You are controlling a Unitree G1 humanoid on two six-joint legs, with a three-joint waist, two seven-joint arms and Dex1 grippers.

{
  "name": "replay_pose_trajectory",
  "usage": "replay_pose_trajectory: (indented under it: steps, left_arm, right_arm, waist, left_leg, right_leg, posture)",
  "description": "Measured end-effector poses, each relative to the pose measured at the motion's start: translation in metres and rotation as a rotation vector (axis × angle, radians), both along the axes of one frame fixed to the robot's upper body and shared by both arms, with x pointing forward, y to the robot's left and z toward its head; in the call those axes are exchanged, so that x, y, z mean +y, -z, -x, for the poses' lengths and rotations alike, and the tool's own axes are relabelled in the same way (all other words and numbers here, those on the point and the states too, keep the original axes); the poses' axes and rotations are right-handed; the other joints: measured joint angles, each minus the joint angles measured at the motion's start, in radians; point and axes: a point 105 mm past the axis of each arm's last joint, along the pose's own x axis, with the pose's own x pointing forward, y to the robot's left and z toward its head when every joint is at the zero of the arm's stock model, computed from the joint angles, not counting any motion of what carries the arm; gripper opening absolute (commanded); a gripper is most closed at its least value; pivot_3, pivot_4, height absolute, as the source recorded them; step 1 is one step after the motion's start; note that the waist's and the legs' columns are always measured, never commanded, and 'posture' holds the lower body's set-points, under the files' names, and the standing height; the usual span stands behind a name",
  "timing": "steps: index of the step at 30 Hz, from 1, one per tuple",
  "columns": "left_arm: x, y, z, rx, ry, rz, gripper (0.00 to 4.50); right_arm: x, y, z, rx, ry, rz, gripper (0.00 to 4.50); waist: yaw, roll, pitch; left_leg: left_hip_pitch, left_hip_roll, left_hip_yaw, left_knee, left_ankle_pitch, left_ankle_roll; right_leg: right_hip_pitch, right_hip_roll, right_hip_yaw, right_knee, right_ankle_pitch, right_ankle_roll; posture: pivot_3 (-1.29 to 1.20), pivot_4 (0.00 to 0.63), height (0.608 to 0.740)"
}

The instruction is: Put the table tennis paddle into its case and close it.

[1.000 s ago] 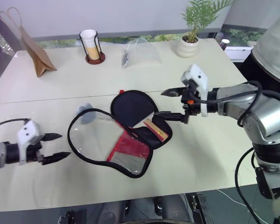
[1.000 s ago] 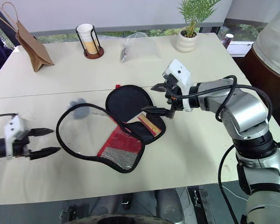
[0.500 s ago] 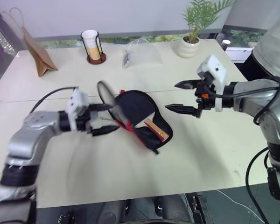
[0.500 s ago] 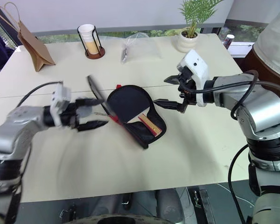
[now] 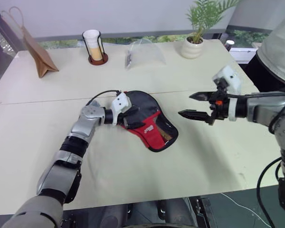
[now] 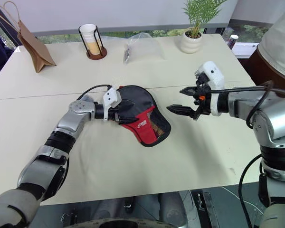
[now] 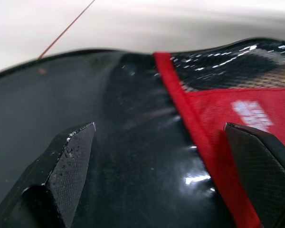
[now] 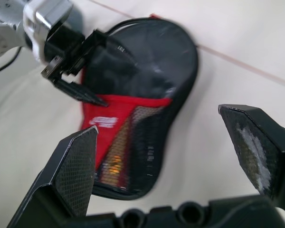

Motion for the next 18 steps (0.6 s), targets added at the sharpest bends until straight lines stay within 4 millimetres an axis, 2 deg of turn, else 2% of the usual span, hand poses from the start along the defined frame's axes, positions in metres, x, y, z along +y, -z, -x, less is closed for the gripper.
replay_pose_trajectory:
  steps: [4, 7, 13, 18]
  left_arm:
    - [0.015, -0.041, 0.010, -0.070, 0.020, 0.065, 4.50]
    - [0.023, -0.060, 0.029, -0.069, 0.052, 0.112, 4.50]
    - [0.036, -0.071, 0.061, -0.036, 0.051, 0.124, 4.50]
    - [0.047, -0.067, 0.078, -0.008, 0.006, 0.103, 4.50]
  right_arm:
    - [0.000, 0.029, -0.009, 0.157, -0.005, -0.026, 4.44]
    - [0.002, 0.037, -0.018, 0.211, -0.014, -0.045, 4.44]
    - [0.010, 0.062, -0.026, 0.294, -0.065, -0.025, 4.44]
    - [0.018, 0.079, -0.029, 0.328, -0.112, -0.004, 4.44]
  waist:
    - [0.001, 0.001, 0.000]
    - [-0.001, 0.001, 0.000]
    - [-0.001, 0.001, 0.000]
    - [0.001, 0.001, 0.000]
  left_leg:
    - [0.000, -0.001, 0.000, 0.000, 0.000, 0.000]
    - [0.000, -0.001, 0.000, 0.000, 0.000, 0.000]
    - [0.000, -0.001, 0.000, 0.000, 0.000, -0.001]
    - [0.000, -0.001, 0.000, 0.000, 0.001, -0.001]
  right_leg:
    - [0.000, -0.001, 0.000, 0.000, 0.000, 0.000]
    - [0.000, -0.001, 0.001, 0.000, 0.000, 0.000]
    - [0.000, 0.000, 0.000, 0.000, 0.000, 0.000]
    - [0.001, 0.001, 0.000, 0.000, 0.000, 0.000]
  posture:
    - [0.00, 0.150, 0.734]
    - [0.00, 0.150, 0.734]
    - [0.00, 0.150, 0.734]
    - [0.00, 0.150, 0.734]
